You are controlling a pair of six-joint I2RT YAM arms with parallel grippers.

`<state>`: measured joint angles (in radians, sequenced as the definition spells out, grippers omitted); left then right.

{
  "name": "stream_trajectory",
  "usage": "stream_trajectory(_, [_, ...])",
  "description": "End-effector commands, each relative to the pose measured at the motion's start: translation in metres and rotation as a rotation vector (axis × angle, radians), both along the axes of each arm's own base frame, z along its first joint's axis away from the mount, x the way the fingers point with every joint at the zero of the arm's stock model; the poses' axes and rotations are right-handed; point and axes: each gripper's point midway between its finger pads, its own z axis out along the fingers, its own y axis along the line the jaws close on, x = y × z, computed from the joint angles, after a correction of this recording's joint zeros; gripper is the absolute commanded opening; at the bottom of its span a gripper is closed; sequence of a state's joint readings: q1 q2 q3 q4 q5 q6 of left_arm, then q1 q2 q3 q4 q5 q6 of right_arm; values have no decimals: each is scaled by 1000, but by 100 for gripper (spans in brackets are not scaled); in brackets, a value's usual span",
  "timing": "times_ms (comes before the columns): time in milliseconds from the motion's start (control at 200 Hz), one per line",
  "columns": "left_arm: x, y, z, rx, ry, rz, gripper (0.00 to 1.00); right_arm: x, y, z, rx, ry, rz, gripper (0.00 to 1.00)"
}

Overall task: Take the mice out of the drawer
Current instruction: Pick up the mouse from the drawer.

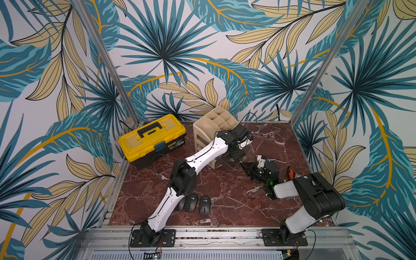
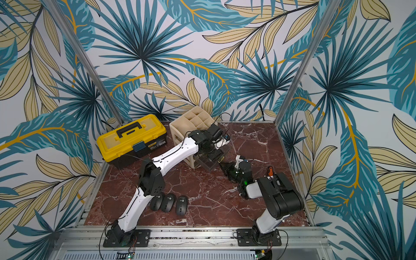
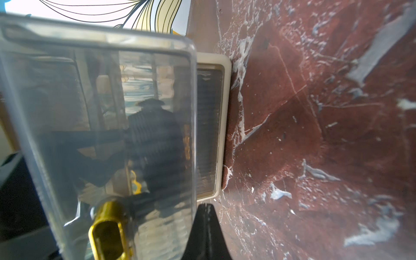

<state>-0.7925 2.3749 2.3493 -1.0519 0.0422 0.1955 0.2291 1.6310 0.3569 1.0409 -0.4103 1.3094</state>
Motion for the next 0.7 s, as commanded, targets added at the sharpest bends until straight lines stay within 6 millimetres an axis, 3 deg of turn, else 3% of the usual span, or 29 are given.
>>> stream_trajectory(0, [-18, 7, 0, 4, 77, -42, 74, 5, 4, 20, 21, -77, 19, 0])
stream_trajectory(225, [-11, 12, -15, 66, 48, -13, 75, 6, 6, 24, 25, -89, 29, 0])
stream_trajectory(526, [-3, 15, -15, 100, -6, -1, 85, 10, 11, 32, 40, -115, 52, 0])
stream_trajectory(696, [-3, 15, -15, 102, -5, -3, 83, 11, 12, 32, 48, -112, 54, 0])
